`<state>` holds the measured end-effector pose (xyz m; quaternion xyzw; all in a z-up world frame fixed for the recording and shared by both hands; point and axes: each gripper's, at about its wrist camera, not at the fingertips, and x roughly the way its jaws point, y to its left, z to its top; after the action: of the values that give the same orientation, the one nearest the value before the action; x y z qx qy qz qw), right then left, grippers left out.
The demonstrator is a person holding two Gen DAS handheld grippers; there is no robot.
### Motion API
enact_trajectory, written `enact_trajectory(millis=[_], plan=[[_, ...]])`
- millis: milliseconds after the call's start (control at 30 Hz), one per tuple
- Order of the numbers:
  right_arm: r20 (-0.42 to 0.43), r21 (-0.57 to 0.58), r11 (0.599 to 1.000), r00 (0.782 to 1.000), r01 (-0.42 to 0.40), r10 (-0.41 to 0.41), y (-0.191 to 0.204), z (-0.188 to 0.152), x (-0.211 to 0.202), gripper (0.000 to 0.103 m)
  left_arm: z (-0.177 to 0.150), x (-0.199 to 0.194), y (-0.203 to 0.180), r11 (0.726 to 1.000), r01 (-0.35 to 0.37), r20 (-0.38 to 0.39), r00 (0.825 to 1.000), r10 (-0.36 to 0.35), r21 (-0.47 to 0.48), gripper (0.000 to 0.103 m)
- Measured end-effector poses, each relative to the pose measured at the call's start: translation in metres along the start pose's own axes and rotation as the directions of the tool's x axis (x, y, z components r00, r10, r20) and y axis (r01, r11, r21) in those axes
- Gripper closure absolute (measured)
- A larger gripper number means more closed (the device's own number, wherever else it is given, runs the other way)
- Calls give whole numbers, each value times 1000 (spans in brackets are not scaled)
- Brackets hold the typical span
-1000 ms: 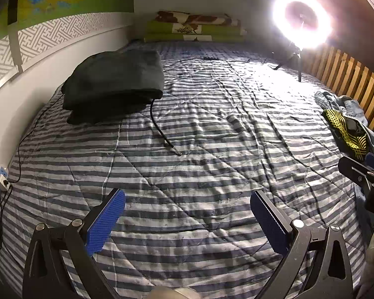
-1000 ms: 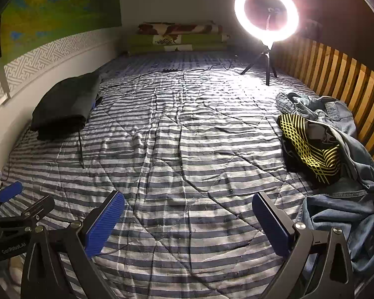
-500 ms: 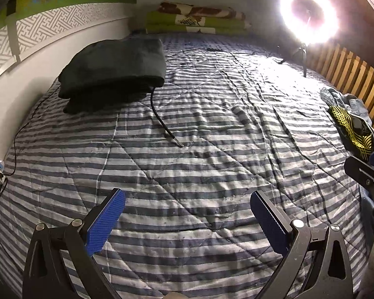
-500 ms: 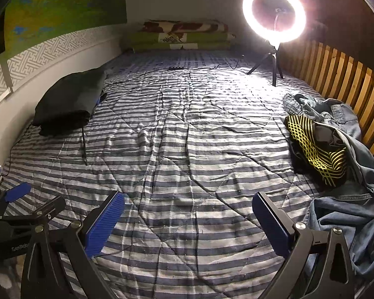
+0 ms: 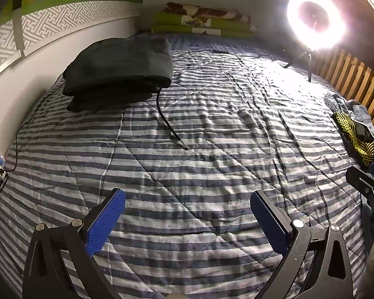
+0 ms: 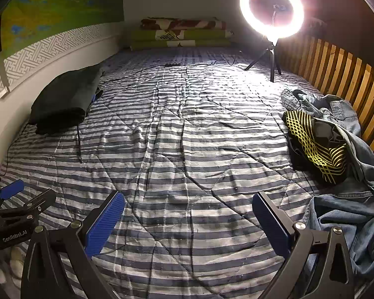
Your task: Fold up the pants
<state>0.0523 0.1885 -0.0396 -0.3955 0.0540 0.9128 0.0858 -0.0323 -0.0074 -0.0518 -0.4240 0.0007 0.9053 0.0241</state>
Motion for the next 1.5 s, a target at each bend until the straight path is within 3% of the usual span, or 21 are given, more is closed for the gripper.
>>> enact_trajectory(millis=[333,633,900,1133,1267,1333,1400,1500], plan=[[-28,40,999,999,35,-34,-24,2,12,2,-1,7,0,1000,-2,-11,1000,2,2,1],[-51,116,983,990,139,-134,-71,9,35,2,-2,11,-1,1000,1,-12,1000,-1,-9,1],[-29,180,946,963,268,-267,-135,22,45,2,-4,15,-8,1000,7,-21,1000,-7,12,1],[-63,277,909,950,312,-307,-203,34,44,2,-5,22,-10,1000,-2,-31,1000,3,17,1],[-98,302,910,959,284,-267,-230,38,51,3,-7,33,-9,1000,-8,-59,998,8,9,1],[-118,311,912,963,266,-240,-238,39,59,7,-7,37,-10,1000,-3,-74,997,3,2,1],[-149,329,917,971,227,-187,-246,42,72,18,-7,39,-11,1000,-1,-79,997,1,5,1],[-180,345,912,969,222,-168,-255,48,89,23,-6,41,-14,1000,13,-76,997,-12,19,1]])
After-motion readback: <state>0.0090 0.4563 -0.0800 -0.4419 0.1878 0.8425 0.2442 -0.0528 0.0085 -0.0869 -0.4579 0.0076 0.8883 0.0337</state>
